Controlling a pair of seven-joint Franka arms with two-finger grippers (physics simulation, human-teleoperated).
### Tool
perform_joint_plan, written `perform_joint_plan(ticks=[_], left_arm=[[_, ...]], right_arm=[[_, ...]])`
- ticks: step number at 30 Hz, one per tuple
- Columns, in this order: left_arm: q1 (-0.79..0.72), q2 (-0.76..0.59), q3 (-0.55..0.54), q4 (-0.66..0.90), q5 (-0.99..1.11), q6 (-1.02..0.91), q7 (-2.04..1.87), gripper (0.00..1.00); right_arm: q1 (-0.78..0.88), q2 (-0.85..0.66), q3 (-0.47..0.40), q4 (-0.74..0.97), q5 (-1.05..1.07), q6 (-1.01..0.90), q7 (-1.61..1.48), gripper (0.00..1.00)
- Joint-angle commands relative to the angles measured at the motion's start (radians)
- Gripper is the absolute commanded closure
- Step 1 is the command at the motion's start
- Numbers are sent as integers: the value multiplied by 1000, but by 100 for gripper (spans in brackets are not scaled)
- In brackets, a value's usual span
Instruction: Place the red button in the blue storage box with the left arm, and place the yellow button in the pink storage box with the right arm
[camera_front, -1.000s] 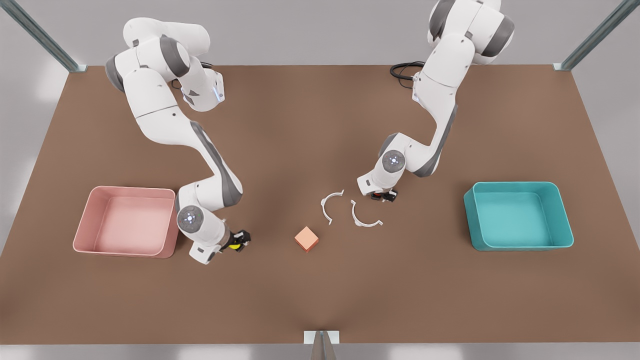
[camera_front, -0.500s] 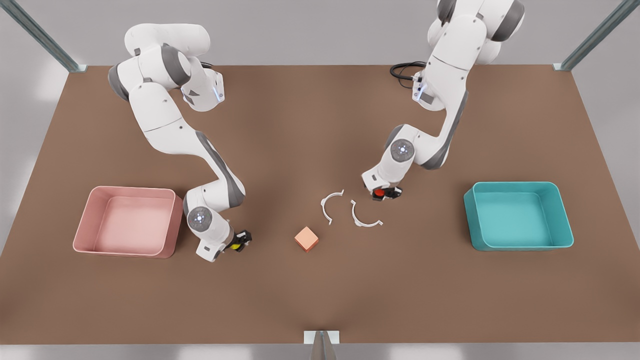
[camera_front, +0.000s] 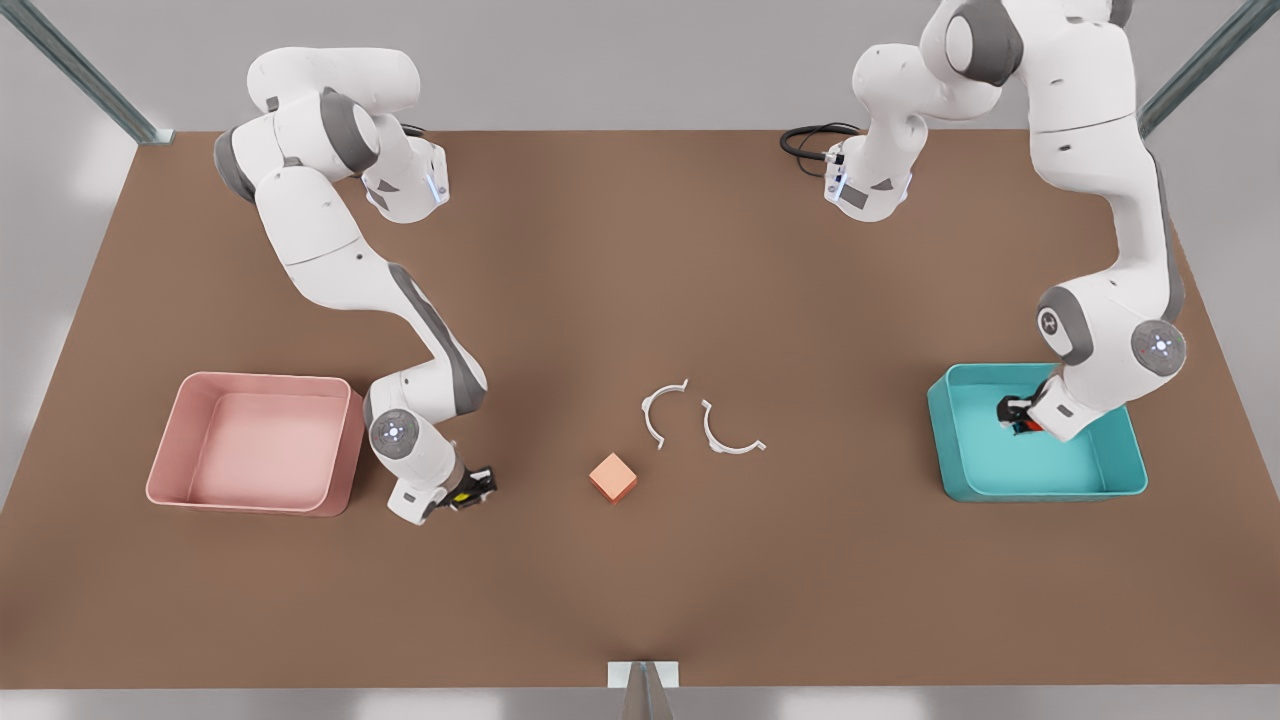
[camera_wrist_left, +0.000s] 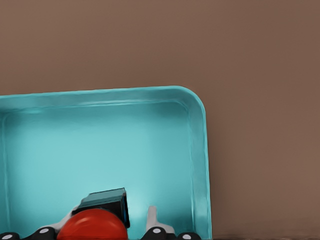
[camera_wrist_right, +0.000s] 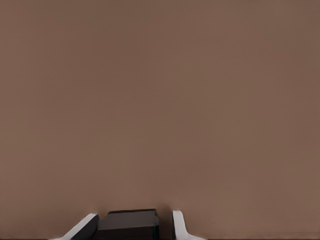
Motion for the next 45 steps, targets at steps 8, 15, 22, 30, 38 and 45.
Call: perform_joint_plan(ticks=[8, 15, 22, 30, 38, 45], left_arm=[[-81, -162, -3, 178, -126, -201, -39, 0], [137, -144, -422, 724, 159, -861, -361, 0], [94, -74, -422, 734, 159, -884, -359, 0], [96, -68, -422, 734, 159, -887, -359, 0], [94, -76, -428, 743, 155, -757, -361, 0], [94, -78, -426, 754, 155, -758, -365, 0]], right_arm=[[-1, -30, 7, 17, -4, -23, -2, 48], [-280, -213, 112, 19, -2, -296, -209, 48], [-509, -403, 181, -221, -4, -402, -318, 46], [-590, -351, 170, -324, -70, -227, -349, 19], [-448, -351, 193, 258, -67, -709, -301, 0], [-46, -704, -250, 58, 125, -805, -142, 0]])
